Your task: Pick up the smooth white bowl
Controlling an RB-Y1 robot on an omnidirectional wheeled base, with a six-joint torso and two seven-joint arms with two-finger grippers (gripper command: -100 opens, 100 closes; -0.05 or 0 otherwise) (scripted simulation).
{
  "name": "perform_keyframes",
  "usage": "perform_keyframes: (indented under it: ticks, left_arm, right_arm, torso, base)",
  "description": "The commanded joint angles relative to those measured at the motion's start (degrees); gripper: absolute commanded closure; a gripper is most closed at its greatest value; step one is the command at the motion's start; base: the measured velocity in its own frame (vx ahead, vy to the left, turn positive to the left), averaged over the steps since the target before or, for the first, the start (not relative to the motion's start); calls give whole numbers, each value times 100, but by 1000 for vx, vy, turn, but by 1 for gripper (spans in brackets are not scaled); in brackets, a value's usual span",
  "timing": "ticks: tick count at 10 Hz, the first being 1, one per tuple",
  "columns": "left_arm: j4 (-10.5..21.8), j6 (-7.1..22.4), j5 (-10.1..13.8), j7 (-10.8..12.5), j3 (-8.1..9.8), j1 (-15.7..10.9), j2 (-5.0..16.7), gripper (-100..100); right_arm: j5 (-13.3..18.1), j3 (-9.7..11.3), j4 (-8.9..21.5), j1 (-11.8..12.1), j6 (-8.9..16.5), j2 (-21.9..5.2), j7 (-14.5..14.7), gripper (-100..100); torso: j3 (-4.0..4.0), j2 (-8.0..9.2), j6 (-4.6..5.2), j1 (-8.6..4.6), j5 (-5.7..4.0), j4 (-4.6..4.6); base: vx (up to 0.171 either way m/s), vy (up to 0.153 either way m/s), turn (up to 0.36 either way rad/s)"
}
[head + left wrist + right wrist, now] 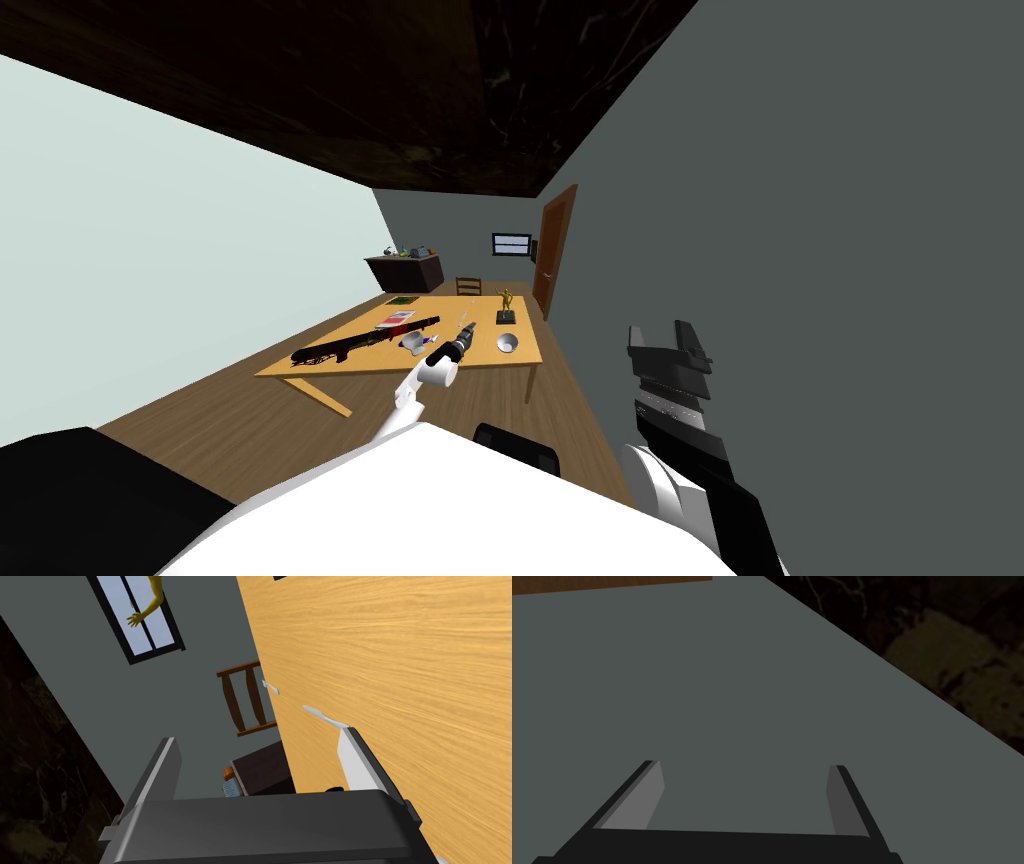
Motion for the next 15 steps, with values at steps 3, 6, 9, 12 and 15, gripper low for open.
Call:
perform_keyframes:
  ticks: [3,6,9,12,15]
  left_arm:
    - [438,601,-100,-24,120,-279,-31,-100]
    - [754,1021,-210,-46,217,-485,-77,-100]
    - [1055,1460,-328,-68,310,-674,-144,-100]
    - [1337,1910,-444,-90,396,-842,-239,-100]
    - [1715,2404,-597,-123,506,-1044,-467,-100]
  right_arm:
    - [0,0,0,0,0,0,0,0]
    - [0,0,0,0,0,0,0,0]
    - [0,0,0,0,0,0,0,0]
    - [0,0,0,0,0,0,0,0]
    - [0,0,0,1,0,0,0,0]
  torso:
    - [-3,-5,0,-5,-2,-1]
    - [-2,-3,0,1,0,-1]
    - [-4,-7,0,-1,-1,-2]
    - [-5,-9,0,1,-1,-2]
    - [-12,-20,0,-10,-3,-4]
  base:
    - [33,-69,10]
    - [38,-56,2]
    - [48,-62,-4]
    - [51,-53,-7]
    - [80,-77,-17]
